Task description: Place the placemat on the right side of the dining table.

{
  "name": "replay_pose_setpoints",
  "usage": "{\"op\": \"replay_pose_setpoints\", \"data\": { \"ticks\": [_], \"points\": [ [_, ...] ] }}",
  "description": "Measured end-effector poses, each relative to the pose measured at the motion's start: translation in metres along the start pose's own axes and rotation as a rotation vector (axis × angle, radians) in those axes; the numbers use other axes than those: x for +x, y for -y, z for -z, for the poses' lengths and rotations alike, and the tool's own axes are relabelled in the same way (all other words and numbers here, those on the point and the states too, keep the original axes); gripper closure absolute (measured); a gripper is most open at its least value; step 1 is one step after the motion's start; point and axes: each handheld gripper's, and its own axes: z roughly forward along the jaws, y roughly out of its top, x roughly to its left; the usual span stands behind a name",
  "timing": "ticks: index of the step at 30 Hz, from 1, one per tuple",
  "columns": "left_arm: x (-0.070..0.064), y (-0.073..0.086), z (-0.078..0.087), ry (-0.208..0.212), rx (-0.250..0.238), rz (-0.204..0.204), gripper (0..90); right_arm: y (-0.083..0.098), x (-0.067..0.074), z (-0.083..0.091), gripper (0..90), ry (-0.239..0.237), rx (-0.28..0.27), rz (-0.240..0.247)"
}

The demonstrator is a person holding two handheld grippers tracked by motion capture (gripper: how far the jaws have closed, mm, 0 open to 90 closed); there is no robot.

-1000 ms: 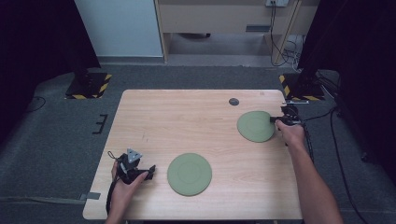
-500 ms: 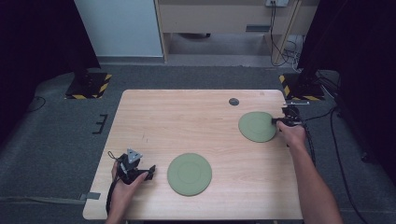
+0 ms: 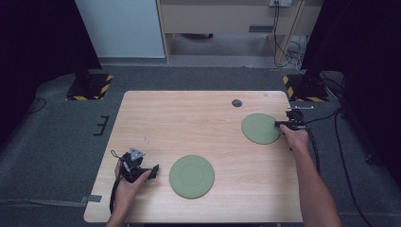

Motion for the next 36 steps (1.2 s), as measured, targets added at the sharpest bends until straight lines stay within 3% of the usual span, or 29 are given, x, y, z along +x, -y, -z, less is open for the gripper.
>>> {"op": "replay_pose_setpoints", "data": {
  "ticks": [10, 27, 33, 36],
  "points": [
    [0.000, -0.002, -0.002, -0.001, 0.004, 0.000, 0.2, -0.004, 0.003, 0.009, 55.0, 0.003, -0.091, 0.017],
    [0.000, -0.001, -0.001, 0.000, 0.004, 0.002, 0.3, -0.009, 0.018, 0.032, 18.1, -0.023, -0.144, 0.031],
    [0.000, -0.001, -0.001, 0.000, 0.004, 0.002, 0.3, -0.010, 0.026, 0.040, 10.1, -0.032, -0.169, 0.042],
    [0.000, -0.001, -0.001, 0.000, 0.004, 0.001, 0.4, -0.010, 0.031, 0.043, 9.1, 0.002, -0.165, 0.065]
  ]
}}
